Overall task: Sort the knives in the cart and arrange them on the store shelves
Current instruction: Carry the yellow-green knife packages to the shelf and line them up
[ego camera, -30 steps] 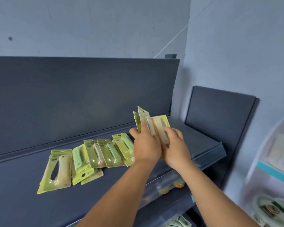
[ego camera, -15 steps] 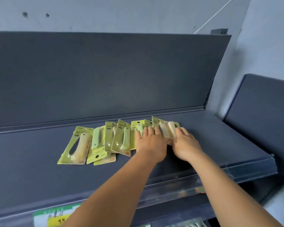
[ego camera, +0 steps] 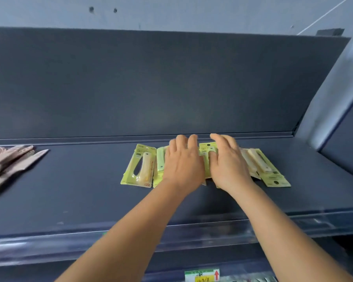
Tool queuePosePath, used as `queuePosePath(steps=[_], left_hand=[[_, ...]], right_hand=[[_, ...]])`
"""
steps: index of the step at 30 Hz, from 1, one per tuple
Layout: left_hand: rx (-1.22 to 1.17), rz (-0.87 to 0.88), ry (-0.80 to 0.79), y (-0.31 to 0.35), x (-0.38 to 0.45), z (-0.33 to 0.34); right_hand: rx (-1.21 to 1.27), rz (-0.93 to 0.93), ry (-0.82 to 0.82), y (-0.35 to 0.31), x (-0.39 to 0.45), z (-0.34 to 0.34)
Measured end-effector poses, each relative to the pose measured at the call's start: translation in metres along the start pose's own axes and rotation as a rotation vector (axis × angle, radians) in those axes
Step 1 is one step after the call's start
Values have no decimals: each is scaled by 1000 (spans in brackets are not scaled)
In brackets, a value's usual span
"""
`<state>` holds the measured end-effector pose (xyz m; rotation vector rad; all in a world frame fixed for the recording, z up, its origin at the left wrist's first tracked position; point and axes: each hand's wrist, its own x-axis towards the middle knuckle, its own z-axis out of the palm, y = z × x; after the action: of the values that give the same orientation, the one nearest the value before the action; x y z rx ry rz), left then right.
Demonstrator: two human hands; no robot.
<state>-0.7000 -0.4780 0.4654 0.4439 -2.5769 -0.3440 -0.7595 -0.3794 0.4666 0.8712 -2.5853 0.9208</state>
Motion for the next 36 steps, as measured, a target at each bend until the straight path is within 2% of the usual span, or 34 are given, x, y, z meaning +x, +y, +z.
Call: queuePosePath(steps=[4, 8, 11, 14, 17, 22, 26, 28, 31, 34, 36], left_hand=[[42, -50, -21, -48, -16, -24], [167, -104, -243, -105, -32, -31], [56, -162, -389, -133, -42, -34], [21, -150, -304, -149, -47, -42], [-35, -163, -210, -161, -48, -50], [-312, -360, -103, -185, -50, -65], [-236, -425, -127, -211, -49, -75], [-149, -438, -171, -221, -49, -77], [40, -308, -233, -235, -51, -77], [67, -120, -298, -242, -56, -79], [62, -80, -337, -245, -56, -79]], right_hand=[[82, -71, -29, -48, -11, 27], [32, -111, -170, -85, -21, 60], [-20, -64, -316, -107, -28, 79], [-67, -43, -401, -122, -33, 95], [-58, -36, -393, -134, -33, 103], [-18, -38, -407, -157, -35, 112], [-201, -23, -425, -162, -30, 125], [-216, 25, -445, -165, -28, 128], [-164, 37, -442, -167, -24, 129], [-127, 30, -443, -169, -18, 130], [-126, 54, -424, -170, -11, 131]])
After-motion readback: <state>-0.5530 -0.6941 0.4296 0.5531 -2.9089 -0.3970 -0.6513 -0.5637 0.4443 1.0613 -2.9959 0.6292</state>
